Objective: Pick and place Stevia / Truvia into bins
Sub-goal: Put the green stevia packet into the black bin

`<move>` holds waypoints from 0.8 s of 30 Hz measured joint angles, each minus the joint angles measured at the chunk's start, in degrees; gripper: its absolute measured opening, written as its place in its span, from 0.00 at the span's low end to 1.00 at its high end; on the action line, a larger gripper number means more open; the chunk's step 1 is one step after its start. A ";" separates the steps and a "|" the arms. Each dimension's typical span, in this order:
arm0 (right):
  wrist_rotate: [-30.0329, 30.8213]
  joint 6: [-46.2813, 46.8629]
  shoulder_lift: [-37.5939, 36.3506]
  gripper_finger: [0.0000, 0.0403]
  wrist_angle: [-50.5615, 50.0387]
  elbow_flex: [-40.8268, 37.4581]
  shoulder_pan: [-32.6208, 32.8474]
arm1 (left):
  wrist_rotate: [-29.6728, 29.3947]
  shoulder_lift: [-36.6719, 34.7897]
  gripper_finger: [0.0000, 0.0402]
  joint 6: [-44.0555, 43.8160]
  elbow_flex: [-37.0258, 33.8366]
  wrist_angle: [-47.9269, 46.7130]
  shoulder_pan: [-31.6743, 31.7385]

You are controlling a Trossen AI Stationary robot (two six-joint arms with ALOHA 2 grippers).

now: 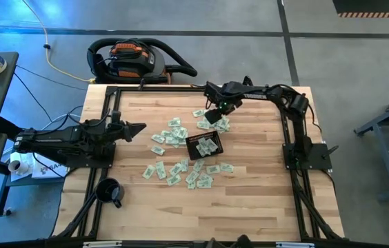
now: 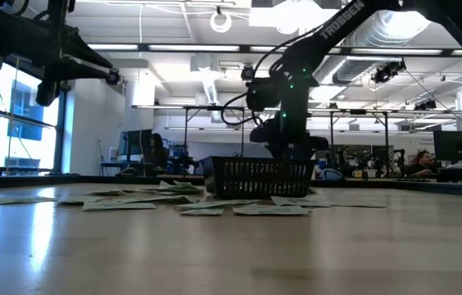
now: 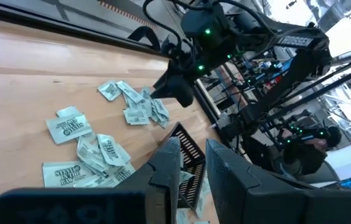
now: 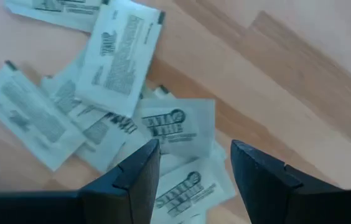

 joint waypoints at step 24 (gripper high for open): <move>-8.33 -13.03 3.23 0.46 3.83 0.04 -2.38 | 0.02 0.02 0.28 -4.56 0.00 0.46 0.00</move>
